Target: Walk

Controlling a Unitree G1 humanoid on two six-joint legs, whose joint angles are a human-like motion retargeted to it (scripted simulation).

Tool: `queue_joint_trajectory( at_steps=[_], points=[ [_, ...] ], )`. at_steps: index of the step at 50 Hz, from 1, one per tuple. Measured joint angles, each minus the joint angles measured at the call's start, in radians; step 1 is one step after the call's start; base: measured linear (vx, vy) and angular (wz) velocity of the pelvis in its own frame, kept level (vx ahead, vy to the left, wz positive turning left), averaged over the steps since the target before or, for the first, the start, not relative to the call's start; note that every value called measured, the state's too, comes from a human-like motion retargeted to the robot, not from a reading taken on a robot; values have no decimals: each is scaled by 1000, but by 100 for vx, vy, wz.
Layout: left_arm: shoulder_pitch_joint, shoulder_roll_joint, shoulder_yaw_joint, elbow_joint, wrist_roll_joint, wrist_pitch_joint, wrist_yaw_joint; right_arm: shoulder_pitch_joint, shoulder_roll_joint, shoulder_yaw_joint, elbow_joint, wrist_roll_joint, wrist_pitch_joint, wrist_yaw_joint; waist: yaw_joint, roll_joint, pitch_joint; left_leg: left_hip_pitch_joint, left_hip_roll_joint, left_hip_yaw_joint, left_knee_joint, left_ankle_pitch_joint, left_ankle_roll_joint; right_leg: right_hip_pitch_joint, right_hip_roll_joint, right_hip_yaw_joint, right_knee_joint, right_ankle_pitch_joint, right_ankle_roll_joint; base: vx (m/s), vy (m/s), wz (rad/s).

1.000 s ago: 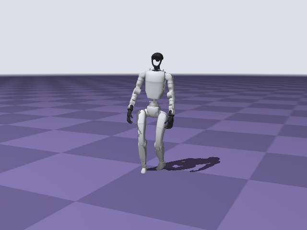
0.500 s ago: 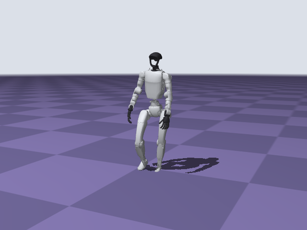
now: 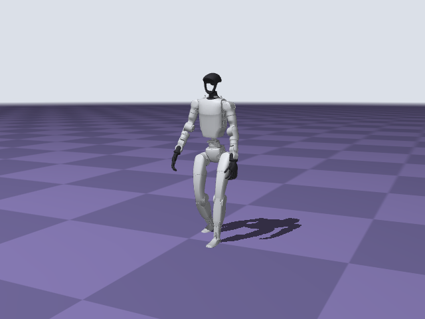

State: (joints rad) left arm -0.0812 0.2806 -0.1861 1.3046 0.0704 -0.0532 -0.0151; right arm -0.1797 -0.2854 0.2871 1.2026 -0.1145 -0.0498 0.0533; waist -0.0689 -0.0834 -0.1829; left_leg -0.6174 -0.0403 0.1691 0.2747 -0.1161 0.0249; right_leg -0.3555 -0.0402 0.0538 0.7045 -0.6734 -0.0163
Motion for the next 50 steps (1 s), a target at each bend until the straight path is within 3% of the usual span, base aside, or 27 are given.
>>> queue_joint_trajectory(
  at_steps=[5, 11, 15, 19, 26, 33, 37, 50],
  points=[
    [2, -16, -16, -30, 1, -10, -4, -33, -17, 22, -43, 3, -10, -1, 11, 25, 8, -66, 56, -2, 110, -70, -6, -59, 37, -33, -58, 54, -7, -46, -13, -11],
    [2, -8, -59, -50, 28, -13, -23, -17, -26, 53, -60, 0, -13, 15, 51, 62, 18, -120, 181, -19, 645, -291, 26, -88, 119, -57, -99, 132, -3, -38, -7, -31],
    [-15, 5, -81, -60, 40, -11, -31, 5, -31, 74, -53, -16, -6, 31, 80, 113, 18, -53, 265, -58, 930, -388, 28, -102, 198, -74, -137, 191, -12, -31, -3, -42],
    [-55, 10, -89, -52, 35, -7, -35, 19, -37, 84, -33, -34, 4, 45, 83, 171, 22, 100, 295, -109, 1019, -392, -15, -79, 267, -84, -271, 298, -19, -27, 0, -27],
    [-135, -1, -105, -50, 6, -9, -26, 45, -39, 73, 31, -31, 22, 38, 27, 204, 28, 353, 198, -175, 783, -389, -71, -115, 263, -115, -344, 406, 4, -29, 4, 15],
    [-220, -12, -133, -97, -13, -22, -9, 49, -31, 42, 95, 5, 35, 31, -24, 146, 49, 467, 63, -157, 354, -479, 16, -202, 131, -135, -330, 467, 78, -39, 10, 37],
    [-233, -18, -142, -115, -18, -26, 3, 65, -15, 31, 110, 21, 41, 37, -30, 125, 77, 458, 28, -137, 270, -508, 49, -262, 90, -126, -298, 523, 126, -41, 11, 20],
    [-134, -46, -130, -5, 0, 4, -32, 127, 35, 12, 136, 71, 57, 97, -59, 70, 80, 427, -75, -148, 17, -386, 93, -384, 2, -72, -161, 433, 139, -22, 5, 15]
  ],
)
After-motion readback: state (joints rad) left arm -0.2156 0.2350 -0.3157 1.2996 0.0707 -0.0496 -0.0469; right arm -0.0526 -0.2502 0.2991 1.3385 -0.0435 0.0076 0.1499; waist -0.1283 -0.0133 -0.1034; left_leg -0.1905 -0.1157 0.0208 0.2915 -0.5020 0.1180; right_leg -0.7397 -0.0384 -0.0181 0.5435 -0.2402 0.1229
